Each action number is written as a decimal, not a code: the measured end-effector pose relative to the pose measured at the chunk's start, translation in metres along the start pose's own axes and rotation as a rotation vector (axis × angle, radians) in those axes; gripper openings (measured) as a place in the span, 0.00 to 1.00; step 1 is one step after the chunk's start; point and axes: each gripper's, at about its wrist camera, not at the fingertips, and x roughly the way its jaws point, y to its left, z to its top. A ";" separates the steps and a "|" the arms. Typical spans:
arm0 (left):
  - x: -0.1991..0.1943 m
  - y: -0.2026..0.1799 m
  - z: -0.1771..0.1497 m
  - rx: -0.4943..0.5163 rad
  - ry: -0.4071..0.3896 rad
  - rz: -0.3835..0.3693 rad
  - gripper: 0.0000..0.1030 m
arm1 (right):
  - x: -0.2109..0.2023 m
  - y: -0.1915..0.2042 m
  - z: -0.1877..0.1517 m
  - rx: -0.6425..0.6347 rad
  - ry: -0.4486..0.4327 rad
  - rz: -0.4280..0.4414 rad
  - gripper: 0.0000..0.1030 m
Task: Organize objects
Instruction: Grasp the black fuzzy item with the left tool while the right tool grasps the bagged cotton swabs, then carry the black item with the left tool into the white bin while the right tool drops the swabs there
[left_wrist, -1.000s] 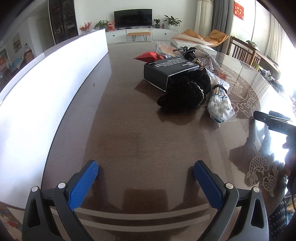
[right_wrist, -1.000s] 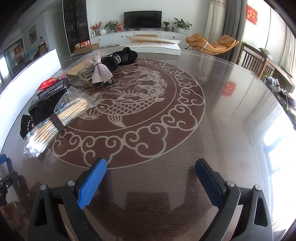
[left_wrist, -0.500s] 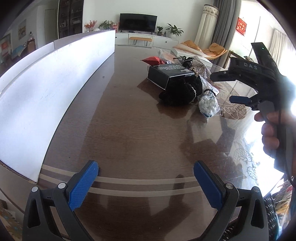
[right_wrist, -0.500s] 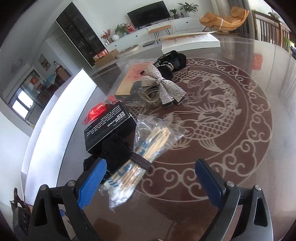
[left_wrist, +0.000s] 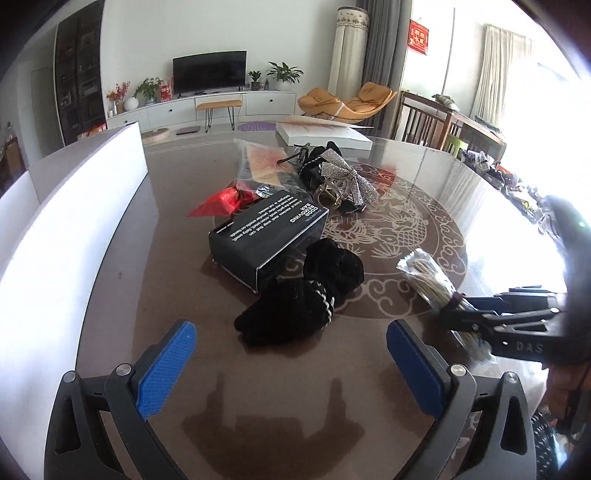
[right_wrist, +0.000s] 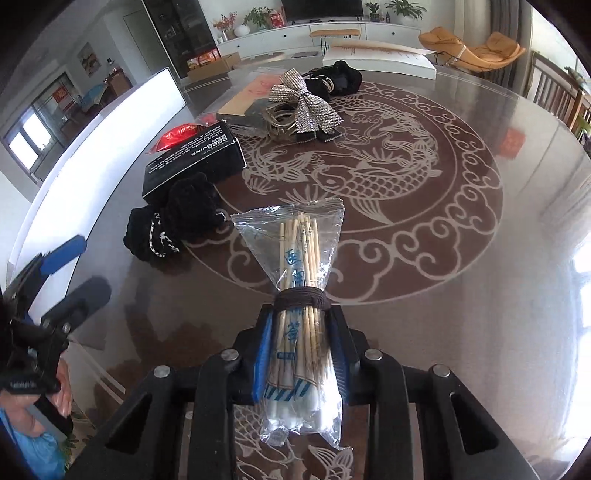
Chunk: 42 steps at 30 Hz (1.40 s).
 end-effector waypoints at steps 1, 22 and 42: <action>0.012 -0.004 0.008 0.021 0.015 0.013 1.00 | -0.005 -0.004 -0.004 -0.004 0.002 -0.002 0.29; -0.152 0.063 -0.010 -0.218 -0.203 -0.009 0.31 | -0.061 0.051 0.041 -0.112 -0.111 0.163 0.27; -0.152 0.284 -0.058 -0.571 0.006 0.405 0.74 | 0.007 0.381 0.116 -0.473 -0.082 0.428 0.53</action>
